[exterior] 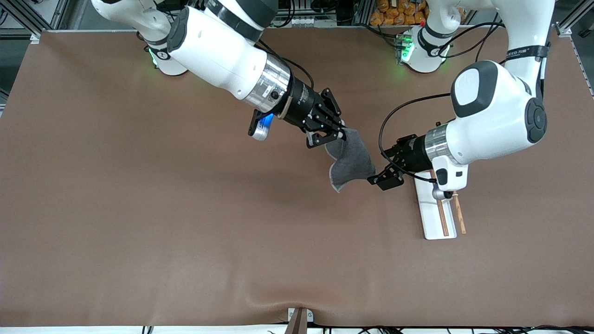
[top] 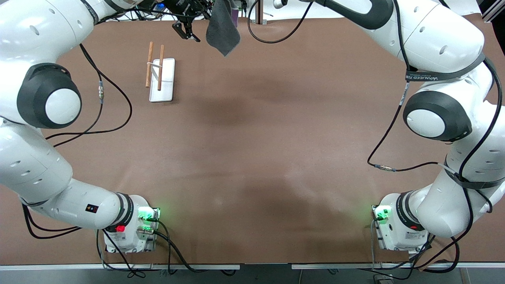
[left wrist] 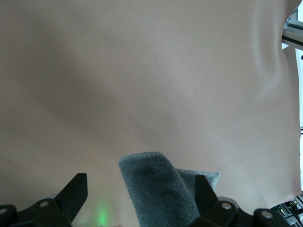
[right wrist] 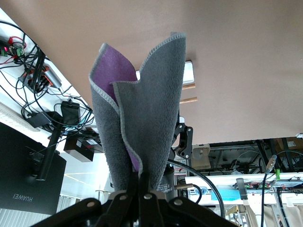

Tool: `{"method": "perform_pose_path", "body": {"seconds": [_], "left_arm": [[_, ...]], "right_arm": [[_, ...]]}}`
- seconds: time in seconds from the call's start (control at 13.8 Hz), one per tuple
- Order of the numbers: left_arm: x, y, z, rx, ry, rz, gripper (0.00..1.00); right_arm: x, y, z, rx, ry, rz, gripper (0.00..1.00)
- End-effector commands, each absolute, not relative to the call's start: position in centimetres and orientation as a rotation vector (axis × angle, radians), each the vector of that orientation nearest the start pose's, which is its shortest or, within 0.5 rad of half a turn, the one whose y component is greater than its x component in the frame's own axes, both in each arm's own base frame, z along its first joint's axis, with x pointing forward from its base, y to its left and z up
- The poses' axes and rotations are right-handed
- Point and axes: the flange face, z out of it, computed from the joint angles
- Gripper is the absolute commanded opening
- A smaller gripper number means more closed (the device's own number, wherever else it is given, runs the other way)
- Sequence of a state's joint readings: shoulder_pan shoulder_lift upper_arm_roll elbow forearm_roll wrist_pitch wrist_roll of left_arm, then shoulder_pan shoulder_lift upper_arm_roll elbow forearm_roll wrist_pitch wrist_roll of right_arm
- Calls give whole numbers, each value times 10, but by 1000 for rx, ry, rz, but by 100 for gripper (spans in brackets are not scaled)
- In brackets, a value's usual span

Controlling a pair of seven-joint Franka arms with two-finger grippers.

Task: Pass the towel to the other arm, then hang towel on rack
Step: 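Grasp the towel's hanging end with the left gripper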

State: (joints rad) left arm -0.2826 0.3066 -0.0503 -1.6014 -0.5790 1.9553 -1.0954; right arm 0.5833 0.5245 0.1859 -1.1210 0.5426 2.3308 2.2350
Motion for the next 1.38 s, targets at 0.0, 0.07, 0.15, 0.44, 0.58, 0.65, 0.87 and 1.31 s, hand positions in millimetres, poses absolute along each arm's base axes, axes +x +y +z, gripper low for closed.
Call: {"method": "perform_pose_path", "body": {"seconds": [0.0,0.07,0.15,0.44,0.58,0.65,0.87,1.31], "left_arm": [[615,-249,463,-3105,-1677,641,100],[616,-249,460,-3100,-1682,654,100],[616,-250,460,-3101,-1681,656,95],[617,-253,454,-3096,-1680,673,69],[618,-256,452,-3093,-1692,698,59],[618,-256,453,-3094,-1719,737,51],[619,-255,453,-3091,-1740,761,19],[620,-242,467,-3114,-1734,710,0]], "right_arm": [[564,499,605,-1457,1818,694,0],[563,499,606,-1456,1817,694,0],[563,499,606,-1460,1815,693,0],[563,499,605,-1458,1819,694,0],[563,499,606,-1462,1816,695,0],[564,499,605,-1459,1820,696,0],[563,499,605,-1463,1817,692,0],[563,500,604,-1467,1819,694,0]]}}
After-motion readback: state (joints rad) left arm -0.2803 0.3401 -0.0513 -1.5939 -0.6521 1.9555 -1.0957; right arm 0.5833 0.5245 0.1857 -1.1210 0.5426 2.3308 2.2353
